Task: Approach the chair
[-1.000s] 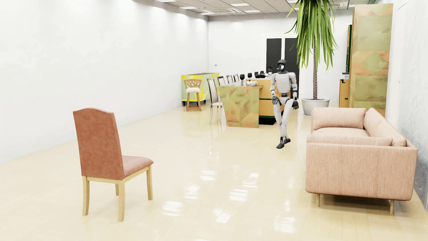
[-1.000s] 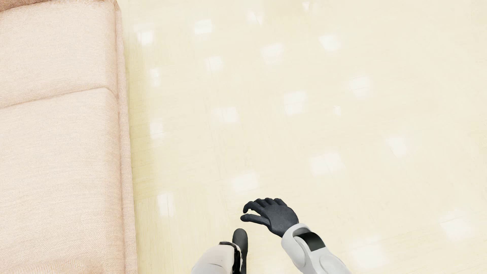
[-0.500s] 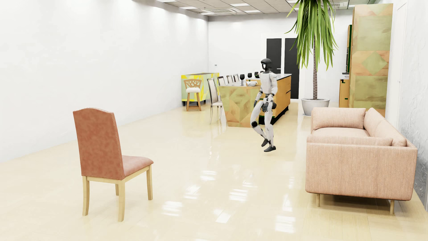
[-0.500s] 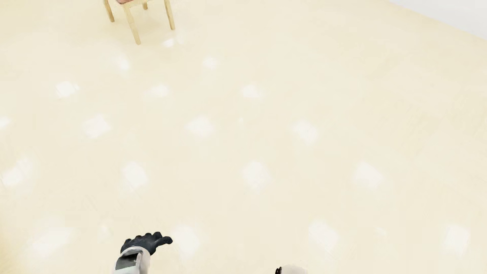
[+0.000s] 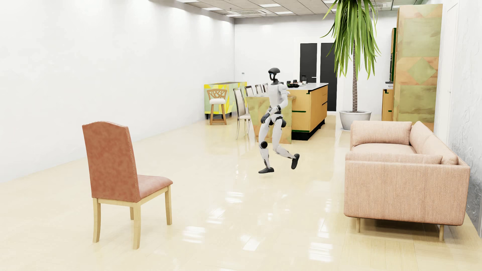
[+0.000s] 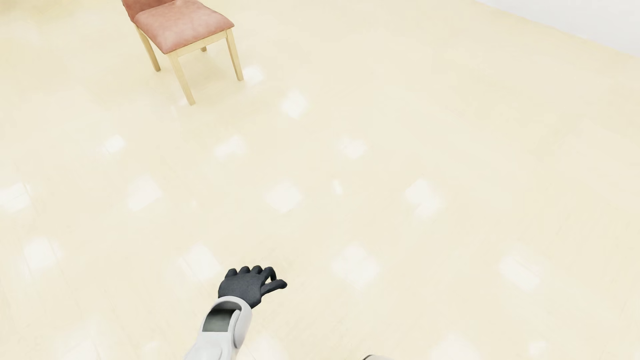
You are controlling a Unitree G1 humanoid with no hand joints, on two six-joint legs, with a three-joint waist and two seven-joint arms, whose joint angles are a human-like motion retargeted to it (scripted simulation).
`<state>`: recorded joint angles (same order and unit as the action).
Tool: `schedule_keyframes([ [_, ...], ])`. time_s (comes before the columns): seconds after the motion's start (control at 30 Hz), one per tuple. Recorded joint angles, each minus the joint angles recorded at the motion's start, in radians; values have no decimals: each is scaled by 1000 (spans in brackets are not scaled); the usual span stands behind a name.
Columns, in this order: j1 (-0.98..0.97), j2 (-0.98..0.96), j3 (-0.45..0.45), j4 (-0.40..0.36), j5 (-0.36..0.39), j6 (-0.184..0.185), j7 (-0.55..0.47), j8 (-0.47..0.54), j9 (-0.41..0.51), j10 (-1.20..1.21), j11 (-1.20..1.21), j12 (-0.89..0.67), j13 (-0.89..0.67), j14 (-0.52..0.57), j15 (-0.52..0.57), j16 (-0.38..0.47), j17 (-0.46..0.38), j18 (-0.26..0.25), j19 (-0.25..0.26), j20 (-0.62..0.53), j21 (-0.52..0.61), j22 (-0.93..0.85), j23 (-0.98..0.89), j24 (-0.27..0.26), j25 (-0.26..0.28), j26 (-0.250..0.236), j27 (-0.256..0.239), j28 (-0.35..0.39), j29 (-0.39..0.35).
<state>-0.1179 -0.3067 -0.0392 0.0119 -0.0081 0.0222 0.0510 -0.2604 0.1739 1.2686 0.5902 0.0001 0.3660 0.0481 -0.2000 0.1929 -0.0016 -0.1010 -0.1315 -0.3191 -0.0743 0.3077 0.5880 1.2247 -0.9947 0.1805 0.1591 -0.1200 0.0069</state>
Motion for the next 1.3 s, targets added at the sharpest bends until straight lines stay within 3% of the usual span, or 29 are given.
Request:
schedule_keyframes([
  [0.03, -75, 61, 12, 40, 7, 7, 12, 3, 1, 51, -23, 42, -26, -21, -26, -31, -9, 29, 9, 36, 17, 61, -6, 12, -14, 27, -11, 26, 0],
  [0.07, -142, 119, 27, 89, 19, 11, 35, 13, 1, 55, -50, 86, -54, -20, -48, -64, -21, 47, 19, 95, 38, 123, -18, -15, -25, 54, -28, 48, 1],
  [0.17, -294, 266, 77, 178, 52, 16, 113, 59, -4, -186, -121, 189, -132, -59, -111, -119, -58, 105, 35, 277, 94, 303, -106, -153, -11, 137, -92, 71, -6],
  [0.2, -314, 310, 90, 192, 58, 17, 157, 69, -6, -354, -146, 211, -155, -60, -132, -111, -70, 112, 41, 304, 104, 361, -142, -163, 10, 156, -108, 54, -13],
  [0.27, -298, 397, 107, 182, 68, 17, 273, 81, -13, -799, -207, 241, -184, 7, -163, -80, -90, 71, 64, 303, 112, 474, -218, -115, 63, 164, -123, -15, -19],
  [0.3, -290, 442, 111, 148, 71, 15, 291, 83, -16, -993, -238, 255, -189, 31, -167, -58, -95, 33, 70, 281, 108, 517, -245, -64, 86, 150, -122, -68, -19],
  [0.33, -298, 485, 114, 117, 71, 12, 283, 79, -17, -1083, -252, 264, -193, 29, -174, -38, -98, 32, 75, 254, 100, 545, -256, -7, 111, 123, -114, -124, -17],
  [0.37, -306, 522, 115, 87, 67, 7, 264, 69, -18, -1093, -244, 265, -195, 50, -177, -26, -104, 56, 80, 233, 88, 562, -249, 47, 135, 90, -91, -167, -10],
  [0.43, -311, 573, 120, 45, 45, -8, 196, 45, -16, -968, -168, 260, -181, 115, -123, -29, -106, 165, 84, 252, 59, 563, -192, 98, 165, 45, -29, -196, 6],
  [0.5, -290, 543, 123, 35, -7, -34, 197, 26, -11, -834, 42, 241, -164, 41, 22, -64, -102, 198, 67, 315, 45, 546, -69, 101, 159, 44, 47, -148, 30],
  [0.57, -229, 407, 118, 1, -110, -65, 192, -10, -8, -807, 372, 196, -145, -44, 204, -102, -91, 184, 79, 345, 50, 530, 69, 110, 120, 41, 116, -76, 63],
  [0.6, -188, 323, 109, -23, -162, -79, 184, -19, -7, -826, 507, 152, -127, -69, 234, -119, -86, 178, 77, 342, 64, 527, 119, 120, 92, 37, 128, -61, 88],
  [0.63, -146, 238, 97, -42, -201, -90, 170, -24, -6, -846, 605, 104, -105, -91, 188, -128, -83, 171, 57, 330, 81, 520, 148, 132, 64, 23, 120, -55, 111],
  [0.7, -62, 75, 68, -64, -247, -102, 138, -13, -7, -882, 684, 11, -50, -134, 154, -139, -67, 155, 50, 284, 80, 482, 156, 156, 51, -13, 78, -41, 127],
  [0.8, 40, -114, 33, -66, -240, -98, 94, 57, -16, -898, 487, -96, 23, -214, 138, -159, -39, 126, 68, 208, 38, 365, 113, 125, 81, -75, 38, 0, 106],
  [0.93, 148, -73, 11, -40, -204, -79, 17, 172, -39, -877, -278, -186, 76, -325, 180, -159, 11, 80, 119, 95, -20, 248, 73, 17, 107, -114, 34, 14, 98],
  [1.0, 182, -40, 14, -8, -189, -68, -32, 200, -42, -786, -316, -191, 72, -358, 269, -135, 20, 51, 233, 43, -13, 210, 83, -3, 91, -117, 32, 7, 111],
  [1.07, 155, -45, 23, 46, -162, -52, -68, 164, -34, -576, -131, -139, 31, -290, 215, -112, 25, 37, 197, 54, -4, 186, 115, -37, 61, -89, 53, 24, 119],
  [1.17, 0, 38, 35, 135, -129, -20, -68, 90, -23, -197, -53, -17, -36, -74, 99, -134, 23, 70, 175, 147, -37, 260, 101, -89, 51, 24, 79, 114, 92],
  [1.27, -103, 115, 58, 201, -90, 4, 25, 85, -23, -145, -79, 101, -100, -147, 59, -163, -30, 54, 167, 277, -48, 410, 1, -136, 102, 135, 51, 191, 73],
  [1.3, -112, 137, 63, 223, -78, 8, 68, 92, -25, -219, -89, 143, -130, -179, 47, -158, -53, 46, 165, 315, -49, 454, -29, -160, 126, 151, 42, 171, 71],
])
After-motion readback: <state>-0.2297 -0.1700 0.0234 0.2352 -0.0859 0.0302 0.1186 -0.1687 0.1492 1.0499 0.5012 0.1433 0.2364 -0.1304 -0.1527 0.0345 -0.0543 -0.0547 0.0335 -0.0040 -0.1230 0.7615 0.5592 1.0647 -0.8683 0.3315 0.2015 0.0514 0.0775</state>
